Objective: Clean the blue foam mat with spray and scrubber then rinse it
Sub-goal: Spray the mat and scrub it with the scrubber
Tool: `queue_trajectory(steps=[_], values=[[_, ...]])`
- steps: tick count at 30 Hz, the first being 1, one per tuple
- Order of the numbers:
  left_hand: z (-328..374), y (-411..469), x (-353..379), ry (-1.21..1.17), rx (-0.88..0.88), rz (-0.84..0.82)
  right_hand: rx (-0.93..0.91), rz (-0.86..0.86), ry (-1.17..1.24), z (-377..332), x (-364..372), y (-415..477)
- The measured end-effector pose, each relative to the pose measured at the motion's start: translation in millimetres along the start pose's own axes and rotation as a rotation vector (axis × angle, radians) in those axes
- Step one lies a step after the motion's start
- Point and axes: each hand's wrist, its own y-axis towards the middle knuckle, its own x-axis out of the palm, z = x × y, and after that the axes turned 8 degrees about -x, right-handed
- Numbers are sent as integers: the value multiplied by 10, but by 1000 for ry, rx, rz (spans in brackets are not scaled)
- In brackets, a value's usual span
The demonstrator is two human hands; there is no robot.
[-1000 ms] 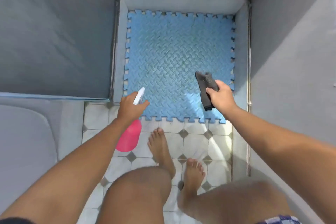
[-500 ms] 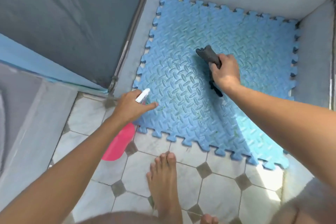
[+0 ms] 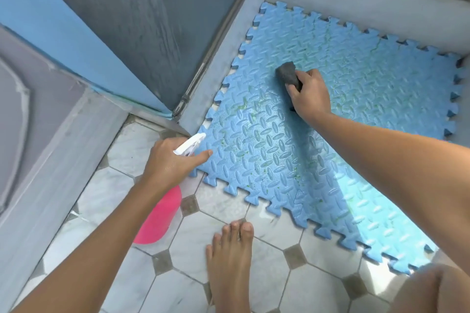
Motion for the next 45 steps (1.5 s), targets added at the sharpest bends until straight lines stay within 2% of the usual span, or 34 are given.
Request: queue_trajectory(steps=[3, 8, 12, 15, 17, 18, 19, 21, 23, 24, 26, 29, 30, 32, 33, 34, 36, 39, 41, 43, 45], values=[[-66, -39, -83, -61, 31, -32, -32, -10, -61, -210, 209, 208], [-100, -136, -244, -78, -26, 48, -200, -73, -127, -793, 643, 177], [-140, -105, -263, -60, 1, 0, -564, -260, -85, -1076, 859, -601], [-169, -51, -228, -44, 16, -34, -984, -477, -30, -942, 745, -1210], [-170, 3, -252, -61, -8, -68, -1173, -568, -66, -763, 590, -1148], [-142, 11, -261, -58, -25, -84, -1168, -544, -120, -663, 537, -969], [-155, 43, -236, -55, -33, -100, -1076, -458, -174, -555, 504, -732], [-110, 59, -243, -27, -30, -152, -696, -255, -266, -337, 387, -204], [-19, 52, -219, -35, -10, -190, -310, -122, -259, -169, 231, 130], [45, 33, -296, -56, -10, -200, -206, -87, -236, -179, 190, 159], [-52, 138, -43, 16, 24, -241, -264, -99, -241, -344, 234, -34], [-190, 274, 217, 66, -82, -377, -652, -275, -185, -534, 375, -783], [-116, 289, 181, 56, -63, -395, -795, -356, -172, -524, 368, -1090], [211, 309, 56, -1, -22, -335, -1006, -536, -160, -380, 199, -1519], [374, 285, 2, -17, 12, -301, -1065, -596, -178, -239, 86, -1572], [489, 259, -83, -15, 59, -338, -1074, -610, -217, -91, -26, -1515], [632, 229, 114, 30, 120, -397, -859, -483, -284, 236, -222, -1191], [712, 190, 426, 179, 210, -437, -282, -232, -313, 680, -593, -711], [714, 181, 507, 166, 208, -419, -34, -113, -246, 906, -755, -610], [693, 160, 525, 146, 226, -392, 56, -70, -193, 963, -805, -611], [681, 163, 480, 123, 259, -411, 55, -97, -172, 925, -752, -607]])
